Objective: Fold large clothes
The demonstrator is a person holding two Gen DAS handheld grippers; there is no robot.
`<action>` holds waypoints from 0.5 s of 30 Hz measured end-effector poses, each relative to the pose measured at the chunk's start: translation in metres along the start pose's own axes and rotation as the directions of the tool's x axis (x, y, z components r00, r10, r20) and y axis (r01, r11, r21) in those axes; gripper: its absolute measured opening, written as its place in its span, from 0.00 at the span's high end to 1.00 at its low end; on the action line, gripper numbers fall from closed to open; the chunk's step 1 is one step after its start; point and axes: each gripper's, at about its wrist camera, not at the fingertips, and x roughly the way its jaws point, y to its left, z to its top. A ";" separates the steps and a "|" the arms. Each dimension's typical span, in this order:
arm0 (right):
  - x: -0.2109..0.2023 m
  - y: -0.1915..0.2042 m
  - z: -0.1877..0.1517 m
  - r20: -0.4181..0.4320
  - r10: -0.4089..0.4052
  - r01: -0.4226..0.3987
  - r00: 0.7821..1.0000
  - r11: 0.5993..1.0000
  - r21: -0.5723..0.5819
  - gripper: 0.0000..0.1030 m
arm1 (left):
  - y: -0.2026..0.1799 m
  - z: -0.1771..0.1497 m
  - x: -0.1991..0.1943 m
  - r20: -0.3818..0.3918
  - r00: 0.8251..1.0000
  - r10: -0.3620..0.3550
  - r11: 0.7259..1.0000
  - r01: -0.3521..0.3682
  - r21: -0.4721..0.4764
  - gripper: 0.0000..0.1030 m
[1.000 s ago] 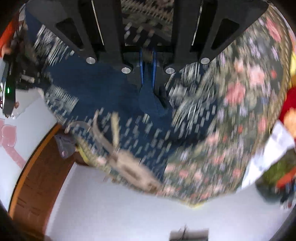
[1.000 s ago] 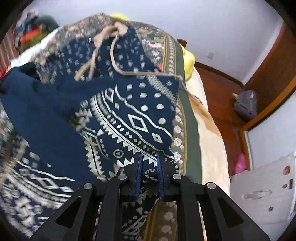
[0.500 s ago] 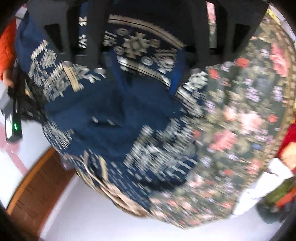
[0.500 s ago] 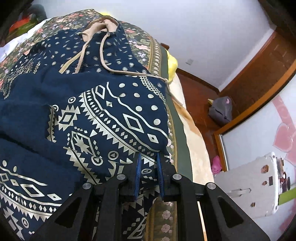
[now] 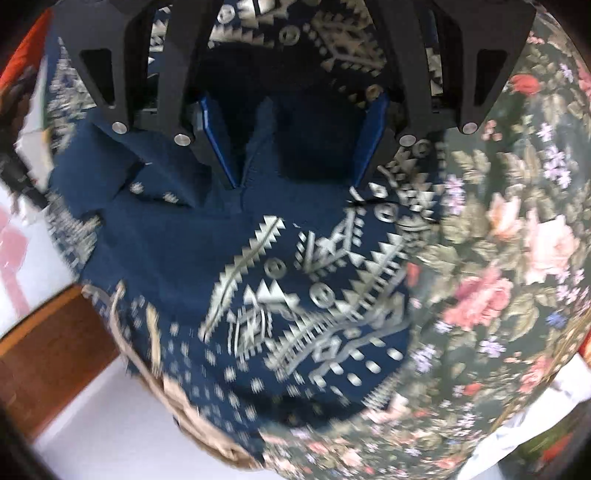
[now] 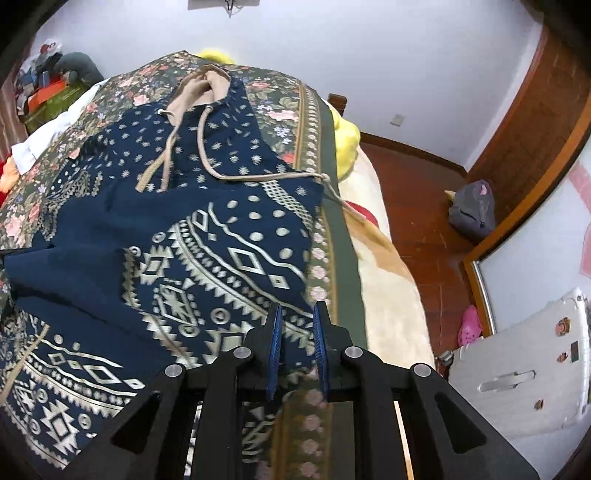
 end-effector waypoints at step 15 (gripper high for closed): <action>0.034 0.004 -0.006 0.040 -0.166 0.169 0.985 0.981 -0.098 0.29 | -0.069 0.050 -0.119 0.404 0.909 0.107 0.974 -0.177 0.140 0.90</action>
